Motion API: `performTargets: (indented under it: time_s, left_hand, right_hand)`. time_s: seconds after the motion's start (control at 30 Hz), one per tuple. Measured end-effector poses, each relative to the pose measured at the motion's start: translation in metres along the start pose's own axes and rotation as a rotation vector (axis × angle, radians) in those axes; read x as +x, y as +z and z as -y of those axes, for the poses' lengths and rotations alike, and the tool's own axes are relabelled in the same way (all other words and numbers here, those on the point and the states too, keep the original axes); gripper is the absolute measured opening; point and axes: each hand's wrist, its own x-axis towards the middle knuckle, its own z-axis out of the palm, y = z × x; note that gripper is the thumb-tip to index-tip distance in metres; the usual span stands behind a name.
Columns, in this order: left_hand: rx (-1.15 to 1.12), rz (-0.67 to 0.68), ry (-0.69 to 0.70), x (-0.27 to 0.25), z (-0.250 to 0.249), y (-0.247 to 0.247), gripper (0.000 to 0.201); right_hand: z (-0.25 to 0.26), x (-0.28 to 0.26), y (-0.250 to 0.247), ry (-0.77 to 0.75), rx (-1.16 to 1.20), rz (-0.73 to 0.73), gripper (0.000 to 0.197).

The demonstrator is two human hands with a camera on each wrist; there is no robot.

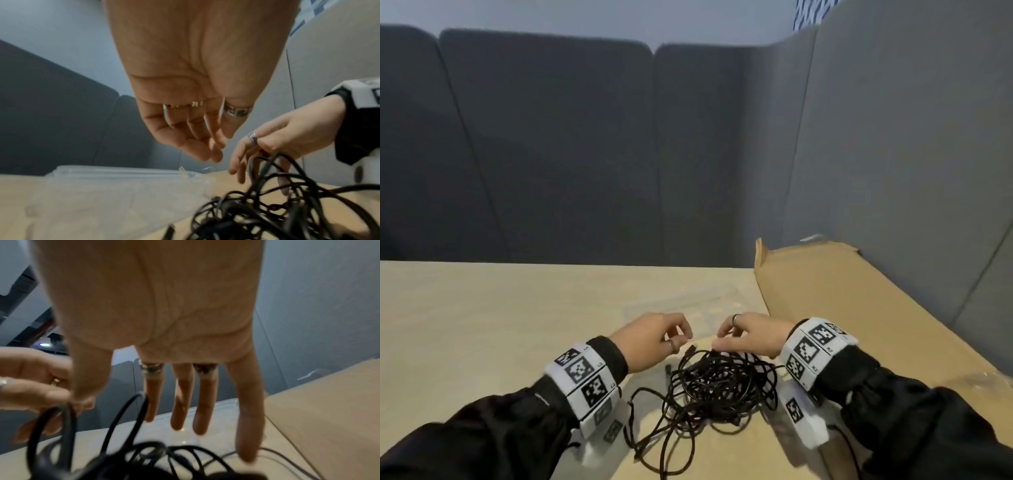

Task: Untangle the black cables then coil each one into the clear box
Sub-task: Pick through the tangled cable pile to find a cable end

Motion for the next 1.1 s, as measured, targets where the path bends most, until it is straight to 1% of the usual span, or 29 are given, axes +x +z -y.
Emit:
performTargets:
  time_s: [0.03, 0.07, 0.17, 0.23, 0.3, 0.37, 0.43, 0.47, 0.53, 0.63, 0.73, 0.8, 0.9, 1.07, 1.1]
  left_hand:
    - [-0.029, 0.016, 0.002, -0.001, -0.001, 0.006, 0.007]
    - [-0.035, 0.040, -0.008, -0.004, -0.003, 0.010, 0.013]
    - [0.008, 0.182, -0.015, -0.011, -0.001, 0.029, 0.048]
    - [0.064, 0.226, -0.047, -0.012, 0.002, 0.039, 0.064]
    - [0.071, 0.210, -0.068, -0.011, 0.004, 0.047, 0.062]
    - [0.048, 0.198, -0.069, -0.010, 0.005, 0.054, 0.053]
    - [0.014, 0.164, -0.064, -0.011, 0.009, 0.058, 0.047]
    - [-0.037, 0.136, -0.064, -0.011, 0.012, 0.059, 0.046]
    - [-0.208, 0.051, -0.072, -0.011, 0.022, 0.061, 0.048]
    - [-0.441, -0.084, -0.094, -0.013, 0.033, 0.064, 0.049]
    - [-0.652, -0.202, -0.052, -0.016, 0.040, 0.068, 0.044]
    - [-0.671, -0.263, -0.027, -0.017, 0.041, 0.070, 0.043]
    - [-0.617, -0.308, 0.019, -0.015, 0.044, 0.069, 0.040]
    - [-0.513, -0.412, 0.060, -0.012, 0.050, 0.066, 0.040]
    - [-0.503, -0.417, 0.061, -0.012, 0.051, 0.066, 0.042]
  right_hand:
    - [-0.002, 0.000, 0.004, 0.003, -0.003, 0.055, 0.049]
    - [-0.004, -0.002, 0.007, 0.007, -0.010, 0.094, 0.052]
    - [-0.005, -0.011, 0.009, 0.009, 0.078, 0.094, 0.051]
    - [-0.003, -0.017, 0.008, 0.001, 0.131, 0.104, 0.053]
    - [-0.002, -0.019, 0.012, -0.041, 0.128, 0.101, 0.048]
    - [-0.004, -0.015, 0.023, -0.072, 0.136, 0.085, 0.040]
    - [-0.005, -0.008, 0.034, -0.084, 0.151, 0.010, 0.035]
    - [-0.005, -0.006, 0.037, -0.086, 0.161, -0.032, 0.034]
    - [-0.004, -0.002, 0.043, -0.097, 0.225, -0.116, 0.032]
    - [0.001, -0.001, 0.051, -0.128, 0.383, -0.242, 0.026]
    - [-0.002, 0.000, 0.062, -0.143, 0.564, -0.345, 0.018]
    - [-0.005, -0.002, 0.069, -0.163, 0.663, -0.407, 0.015]
    - [-0.004, -0.002, 0.078, -0.169, 0.747, -0.472, 0.015]
    - [-0.002, 0.004, 0.092, -0.146, 1.015, -0.474, 0.009]
    - [-0.002, 0.005, 0.092, -0.154, 1.014, -0.493, 0.009]
